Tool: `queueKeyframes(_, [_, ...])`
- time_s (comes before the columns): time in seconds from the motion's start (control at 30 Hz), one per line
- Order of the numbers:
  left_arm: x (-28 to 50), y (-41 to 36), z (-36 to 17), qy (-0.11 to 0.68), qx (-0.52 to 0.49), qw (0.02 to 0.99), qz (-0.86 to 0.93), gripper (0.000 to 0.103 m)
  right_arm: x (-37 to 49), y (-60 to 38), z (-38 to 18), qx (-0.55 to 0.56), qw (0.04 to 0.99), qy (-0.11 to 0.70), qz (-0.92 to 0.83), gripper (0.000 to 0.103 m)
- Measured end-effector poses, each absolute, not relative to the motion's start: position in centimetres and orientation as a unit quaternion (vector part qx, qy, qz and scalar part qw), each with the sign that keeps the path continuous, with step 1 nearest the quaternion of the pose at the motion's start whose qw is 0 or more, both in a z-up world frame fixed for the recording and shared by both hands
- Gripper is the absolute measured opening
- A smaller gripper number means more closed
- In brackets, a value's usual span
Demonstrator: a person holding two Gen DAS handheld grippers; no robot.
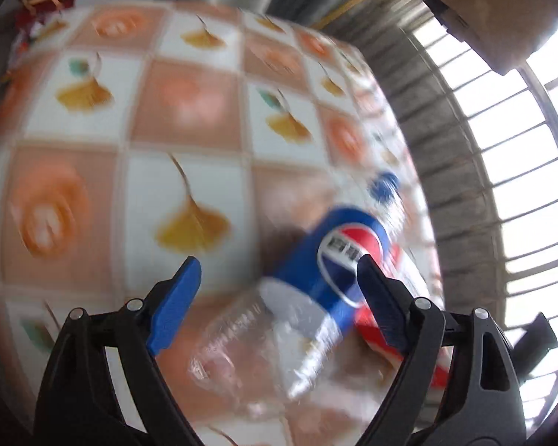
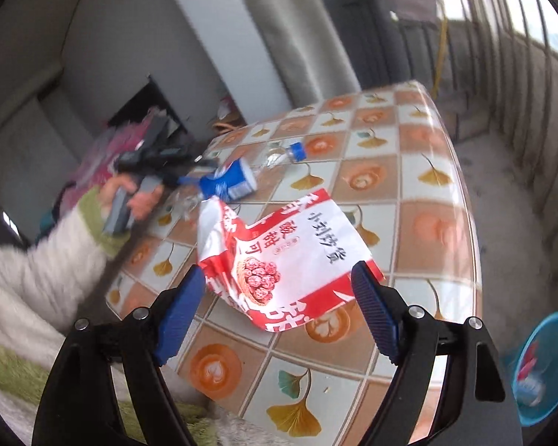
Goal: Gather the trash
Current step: 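Grasp the Pepsi bottle with the left tool and lift the snack bag with the right tool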
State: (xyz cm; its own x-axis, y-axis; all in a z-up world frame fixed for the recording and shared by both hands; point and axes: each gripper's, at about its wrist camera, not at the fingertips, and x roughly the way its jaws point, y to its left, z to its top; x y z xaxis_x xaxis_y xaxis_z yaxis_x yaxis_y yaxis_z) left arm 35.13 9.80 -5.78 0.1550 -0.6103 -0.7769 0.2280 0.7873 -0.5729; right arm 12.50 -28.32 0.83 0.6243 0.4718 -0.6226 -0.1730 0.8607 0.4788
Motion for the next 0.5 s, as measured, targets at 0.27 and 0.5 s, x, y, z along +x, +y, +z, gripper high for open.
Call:
queueKeyframes(0.27, [30.5,4.4,-4.0,0.562,-0.054,0.771,-0.295,0.081,13.6,-30.4,-2.5,0.281,0.848,0.428,0.133,0.078])
queueKeyframes(0.5, [31.7,0.3,-4.9,0.573,0.006,0.763,-0.298,0.079,12.3,-30.2,-5.0,0.338,0.803,0.482,0.093,0.078])
